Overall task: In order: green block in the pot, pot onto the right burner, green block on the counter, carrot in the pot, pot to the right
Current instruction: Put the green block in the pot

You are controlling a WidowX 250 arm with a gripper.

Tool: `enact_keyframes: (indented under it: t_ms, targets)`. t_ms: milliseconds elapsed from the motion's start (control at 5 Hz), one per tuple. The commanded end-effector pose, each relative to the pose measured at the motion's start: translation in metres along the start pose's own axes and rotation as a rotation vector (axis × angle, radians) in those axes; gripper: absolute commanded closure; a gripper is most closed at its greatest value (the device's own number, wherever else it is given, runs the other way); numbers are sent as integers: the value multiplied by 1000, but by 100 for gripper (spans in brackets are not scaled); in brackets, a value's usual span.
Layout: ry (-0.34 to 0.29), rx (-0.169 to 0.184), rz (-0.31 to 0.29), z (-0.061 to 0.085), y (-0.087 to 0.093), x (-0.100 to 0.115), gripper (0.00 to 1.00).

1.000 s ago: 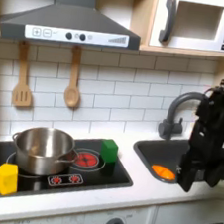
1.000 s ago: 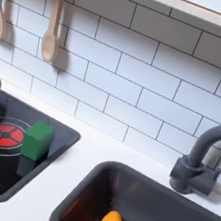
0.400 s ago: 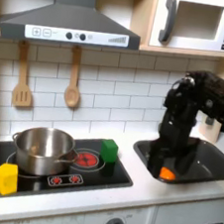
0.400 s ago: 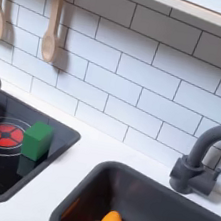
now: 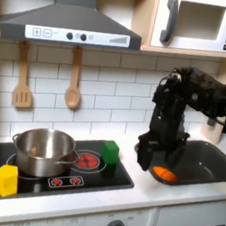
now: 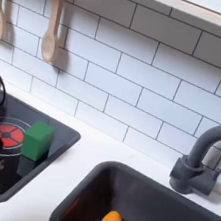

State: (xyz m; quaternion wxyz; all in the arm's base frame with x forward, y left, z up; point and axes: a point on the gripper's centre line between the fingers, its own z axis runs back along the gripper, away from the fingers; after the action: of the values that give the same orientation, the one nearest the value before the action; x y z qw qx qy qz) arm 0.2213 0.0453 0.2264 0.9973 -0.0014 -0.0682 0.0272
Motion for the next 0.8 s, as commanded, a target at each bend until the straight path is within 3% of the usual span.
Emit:
enact_keyframes:
  t_ms: [0, 600]
  targets:
    - [-16, -4, 12, -7, 3, 29, 0]
    - [-25, -6, 58, -14, 11, 68, 0]
